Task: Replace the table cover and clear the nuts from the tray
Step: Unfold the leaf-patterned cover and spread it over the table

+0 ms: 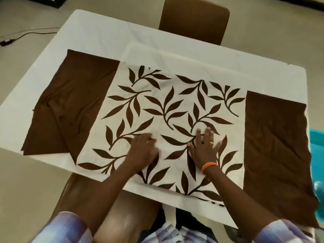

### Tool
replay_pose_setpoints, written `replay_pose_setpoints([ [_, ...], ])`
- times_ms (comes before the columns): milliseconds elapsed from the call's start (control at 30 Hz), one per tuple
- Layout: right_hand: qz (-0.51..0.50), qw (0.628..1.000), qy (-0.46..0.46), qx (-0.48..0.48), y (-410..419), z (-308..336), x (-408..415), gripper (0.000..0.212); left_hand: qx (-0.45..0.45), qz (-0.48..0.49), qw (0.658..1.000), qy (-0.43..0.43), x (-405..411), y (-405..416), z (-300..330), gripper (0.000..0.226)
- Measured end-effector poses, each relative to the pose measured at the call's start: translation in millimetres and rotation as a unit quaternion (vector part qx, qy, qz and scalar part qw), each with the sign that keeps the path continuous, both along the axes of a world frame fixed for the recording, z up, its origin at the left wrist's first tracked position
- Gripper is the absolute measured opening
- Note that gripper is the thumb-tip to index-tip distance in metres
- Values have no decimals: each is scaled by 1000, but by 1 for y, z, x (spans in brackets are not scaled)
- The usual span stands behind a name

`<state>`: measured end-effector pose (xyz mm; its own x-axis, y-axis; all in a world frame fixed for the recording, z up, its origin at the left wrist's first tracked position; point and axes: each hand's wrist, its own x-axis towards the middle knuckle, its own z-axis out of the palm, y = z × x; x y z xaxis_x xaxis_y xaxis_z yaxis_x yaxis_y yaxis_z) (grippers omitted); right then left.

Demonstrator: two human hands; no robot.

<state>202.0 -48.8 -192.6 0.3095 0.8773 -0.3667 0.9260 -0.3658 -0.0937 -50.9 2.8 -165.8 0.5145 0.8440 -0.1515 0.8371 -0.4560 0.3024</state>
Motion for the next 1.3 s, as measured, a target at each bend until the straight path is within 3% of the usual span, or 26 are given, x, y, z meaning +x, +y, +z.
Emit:
replay_pose_setpoints([
  [133, 137, 990, -24, 1, -42, -2, -33, 68, -20, -197, 980, 2, 26, -65, -7, 69],
  [267, 245, 969, 6, 22, -86, 5, -39, 68, 24, -260, 965, 29, 19, -91, -12, 59],
  [467, 187, 976, 108, 44, -136, 21, -14, 66, -21, -265, 962, 68, 23, -86, 7, 30],
  [633, 160, 974, 121, 110, -144, 35, -6, 25, -76, -139, 987, 1, 33, -76, 32, 25],
  [733, 47, 976, 165, 133, -122, 55, 5, 19, -10, -85, 996, 12, 43, -69, 43, 22],
  [833, 32, 973, 157, 169, -99, 73, 20, 17, 79, -29, 996, 25, 50, -66, 52, 31],
  [933, 46, 972, 149, 177, -81, 87, 26, 12, 113, 14, 991, -74, 56, -78, 61, 42],
  [1033, 46, 974, 144, 170, -65, 91, 30, 16, 63, -30, 988, -136, 68, -103, 61, 39],
  [1133, 43, 969, 177, 169, -47, 94, 31, 22, 17, -114, 990, -82, 83, -128, 36, 52],
  [1300, 61, 965, 207, 149, -8, 97, 37, 35, -15, -119, 991, 54, 102, -134, -1, 82],
])
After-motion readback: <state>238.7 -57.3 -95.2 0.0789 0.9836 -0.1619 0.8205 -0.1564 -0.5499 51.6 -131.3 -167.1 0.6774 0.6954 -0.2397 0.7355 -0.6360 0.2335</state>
